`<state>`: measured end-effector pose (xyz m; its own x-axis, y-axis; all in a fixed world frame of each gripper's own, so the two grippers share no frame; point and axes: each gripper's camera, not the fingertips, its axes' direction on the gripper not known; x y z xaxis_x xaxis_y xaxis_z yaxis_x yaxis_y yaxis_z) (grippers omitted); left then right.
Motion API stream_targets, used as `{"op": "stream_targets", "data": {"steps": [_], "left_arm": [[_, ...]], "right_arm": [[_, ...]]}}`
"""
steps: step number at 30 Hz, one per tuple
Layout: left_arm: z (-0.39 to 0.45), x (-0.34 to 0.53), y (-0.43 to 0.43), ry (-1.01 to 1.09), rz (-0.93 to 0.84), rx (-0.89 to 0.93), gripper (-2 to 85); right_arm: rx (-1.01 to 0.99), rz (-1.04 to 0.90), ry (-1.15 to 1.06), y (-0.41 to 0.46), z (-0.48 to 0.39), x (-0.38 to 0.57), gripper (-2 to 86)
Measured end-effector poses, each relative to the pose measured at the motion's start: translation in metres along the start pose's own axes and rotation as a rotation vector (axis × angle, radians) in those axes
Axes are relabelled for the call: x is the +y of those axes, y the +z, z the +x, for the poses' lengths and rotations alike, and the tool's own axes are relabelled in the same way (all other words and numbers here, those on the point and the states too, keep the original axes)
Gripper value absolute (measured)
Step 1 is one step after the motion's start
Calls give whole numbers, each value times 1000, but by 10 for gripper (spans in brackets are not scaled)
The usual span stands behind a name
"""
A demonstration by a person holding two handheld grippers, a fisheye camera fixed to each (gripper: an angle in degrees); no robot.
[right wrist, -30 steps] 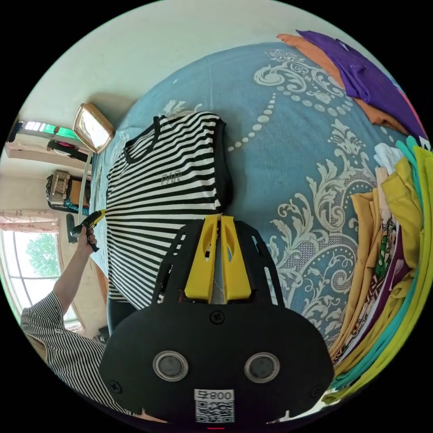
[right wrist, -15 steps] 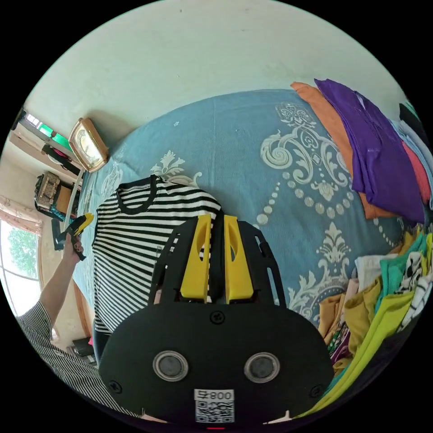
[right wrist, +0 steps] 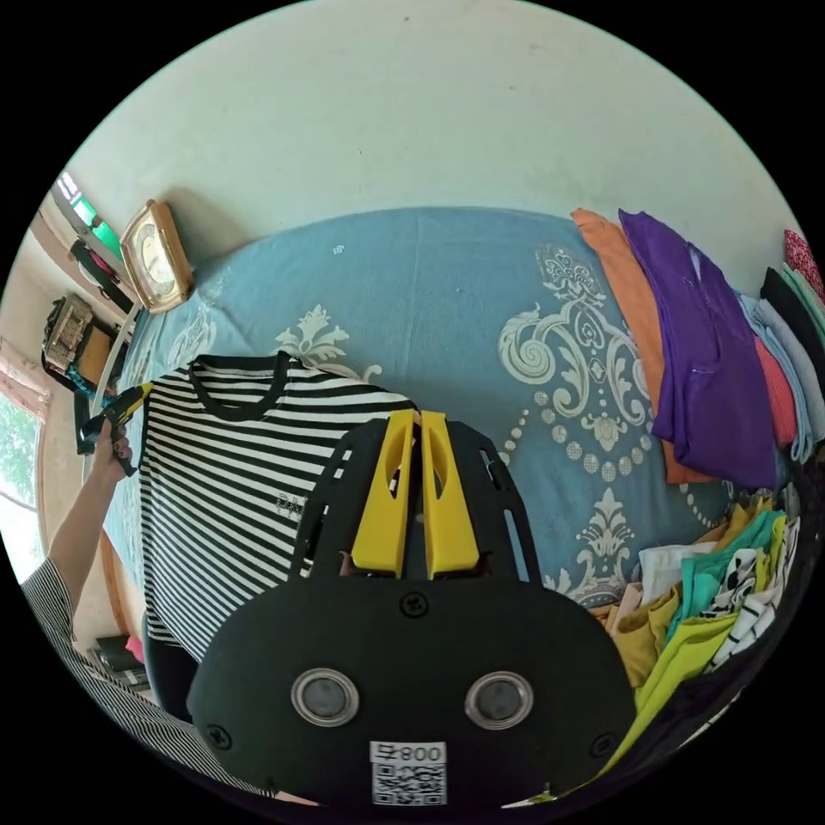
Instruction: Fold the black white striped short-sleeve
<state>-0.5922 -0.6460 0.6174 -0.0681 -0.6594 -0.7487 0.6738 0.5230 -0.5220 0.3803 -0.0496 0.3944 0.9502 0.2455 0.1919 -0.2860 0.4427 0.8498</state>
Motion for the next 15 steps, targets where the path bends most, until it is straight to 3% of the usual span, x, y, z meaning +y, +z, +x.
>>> {"op": "stream_targets", "data": {"steps": [4,11,13,15], "left_arm": [[-17,-1,29,-119,-27,23,42],[18,12,11,-28,146,60,43],[42,13,16,47,147,102,32],[71,9,37,149,66,113,22]], "right_arm": [[25,-113,68,33,2,-13,9],[25,131,129,-11,-13,-5,3],[-80,194,12,-17,-42,-11,2],[-62,176,-109,-10,-78,-22,1]]}}
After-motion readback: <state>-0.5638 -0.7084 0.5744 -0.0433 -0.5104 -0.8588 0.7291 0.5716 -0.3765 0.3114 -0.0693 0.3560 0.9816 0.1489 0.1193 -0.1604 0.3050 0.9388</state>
